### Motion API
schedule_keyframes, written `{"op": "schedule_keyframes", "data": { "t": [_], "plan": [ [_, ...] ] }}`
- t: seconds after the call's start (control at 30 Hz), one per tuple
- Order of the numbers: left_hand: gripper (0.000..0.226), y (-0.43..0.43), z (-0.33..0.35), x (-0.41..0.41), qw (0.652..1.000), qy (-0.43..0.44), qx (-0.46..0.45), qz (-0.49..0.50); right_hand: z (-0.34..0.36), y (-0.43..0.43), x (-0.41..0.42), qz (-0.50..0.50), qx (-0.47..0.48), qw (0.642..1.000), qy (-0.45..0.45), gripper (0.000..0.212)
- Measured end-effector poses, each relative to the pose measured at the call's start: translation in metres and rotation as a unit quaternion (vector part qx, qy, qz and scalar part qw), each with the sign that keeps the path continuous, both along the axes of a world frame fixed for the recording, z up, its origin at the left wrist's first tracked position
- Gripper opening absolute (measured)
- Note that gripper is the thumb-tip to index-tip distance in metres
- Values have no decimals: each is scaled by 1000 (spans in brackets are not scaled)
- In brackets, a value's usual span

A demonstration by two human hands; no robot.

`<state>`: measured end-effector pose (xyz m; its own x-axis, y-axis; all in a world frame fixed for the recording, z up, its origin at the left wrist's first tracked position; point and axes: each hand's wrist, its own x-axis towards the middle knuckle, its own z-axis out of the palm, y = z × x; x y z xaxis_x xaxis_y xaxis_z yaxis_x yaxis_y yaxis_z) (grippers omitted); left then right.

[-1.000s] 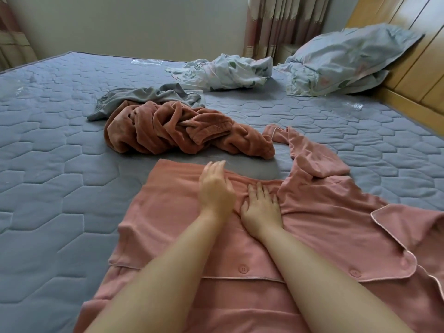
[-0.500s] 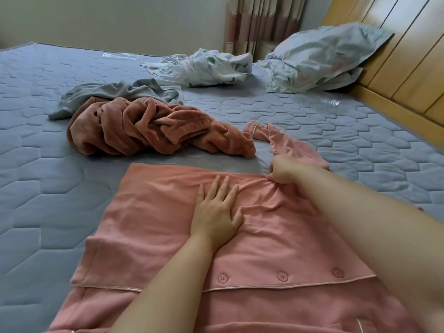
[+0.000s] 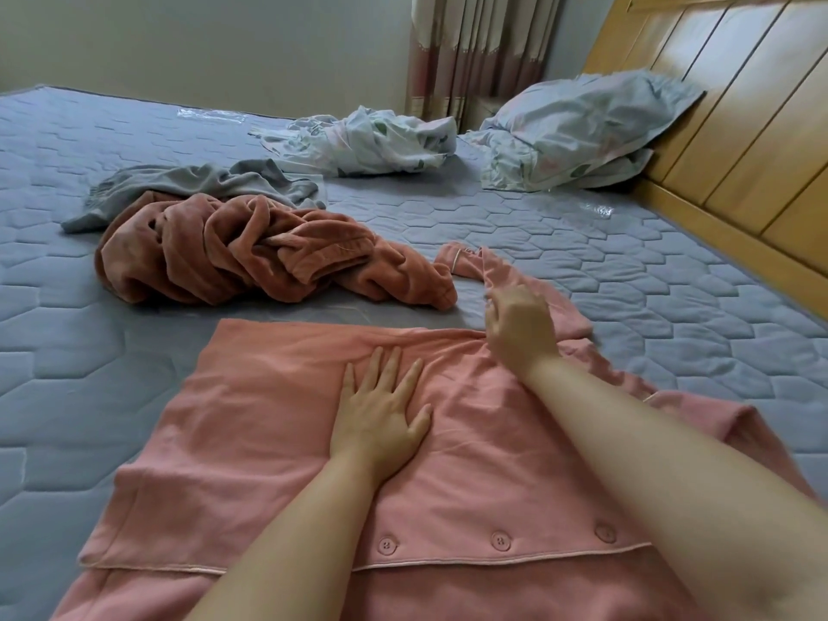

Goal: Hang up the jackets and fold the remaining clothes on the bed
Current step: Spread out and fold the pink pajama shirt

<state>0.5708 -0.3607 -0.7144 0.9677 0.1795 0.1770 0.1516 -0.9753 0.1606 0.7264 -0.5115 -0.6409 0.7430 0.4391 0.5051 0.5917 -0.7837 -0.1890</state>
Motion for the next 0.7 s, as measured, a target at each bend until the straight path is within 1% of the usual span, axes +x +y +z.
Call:
{"op": "schedule_keyframes", "data": {
  "t": [0.03, 0.07, 0.1, 0.13, 0.17, 0.2, 0.23, 0.27, 0.33, 0.4, 0.43, 0.5, 0.6, 0.63, 0.67, 0.7],
  "plan": [
    [82, 0, 0, 0, 1000, 2, -3, 1, -1, -6, 2, -21, 30, 999, 22, 34],
    [82, 1, 0, 0, 1000, 5, -3, 3, 0, -10, 5, -40, 5, 997, 73, 38],
    [83, 1, -1, 1, 1000, 8, -1, 3, -3, -18, 10, -54, -76, 984, 150, 43],
    [83, 1, 0, 1, 1000, 10, 0, 2, -5, -26, 15, -65, -174, 960, 211, 47],
    [83, 0, 1, 0, 1000, 9, 1, -1, -7, -36, 21, -75, -240, 935, 249, 48],
    [83, 0, 1, 0, 1000, 7, 2, -4, -11, -46, 28, -84, -274, 922, 261, 49],
    [83, 1, 1, -1, 1000, 2, 4, -8, -13, -52, 34, -101, -256, 923, 269, 49],
    [82, 1, 1, -2, 1000, -5, 7, -12, -14, -56, 40, -121, -213, 930, 273, 48],
    [80, 1, 1, -2, 1000, -21, 7, -15, -12, -59, 54, -172, -74, 950, 251, 45],
    [77, 1, 0, 0, 999, -31, 6, -15, -6, -57, 65, -210, 52, 952, 216, 40],
    [75, 1, -1, 1, 999, -37, 7, -15, -3, -57, 70, -225, 103, 944, 219, 40],
    [72, 1, -3, 2, 999, -43, 9, -15, 0, -59, 79, -245, 186, 914, 264, 53],
    [71, 2, -5, 2, 999, -41, 16, -13, 6, -59, 88, -266, 235, 870, 342, 71],
    [71, 1, -5, 2, 999, -42, 17, -13, 8, -59, 90, -273, 251, 856, 361, 73],
    [71, 1, -4, 2, 999, -41, 17, -12, 10, -59, 92, -280, 280, 832, 388, 71],
    [71, 1, -4, 2, 999, -41, 15, -10, 13, -59, 93, -267, 311, 809, 422, 61]
  ]
}}
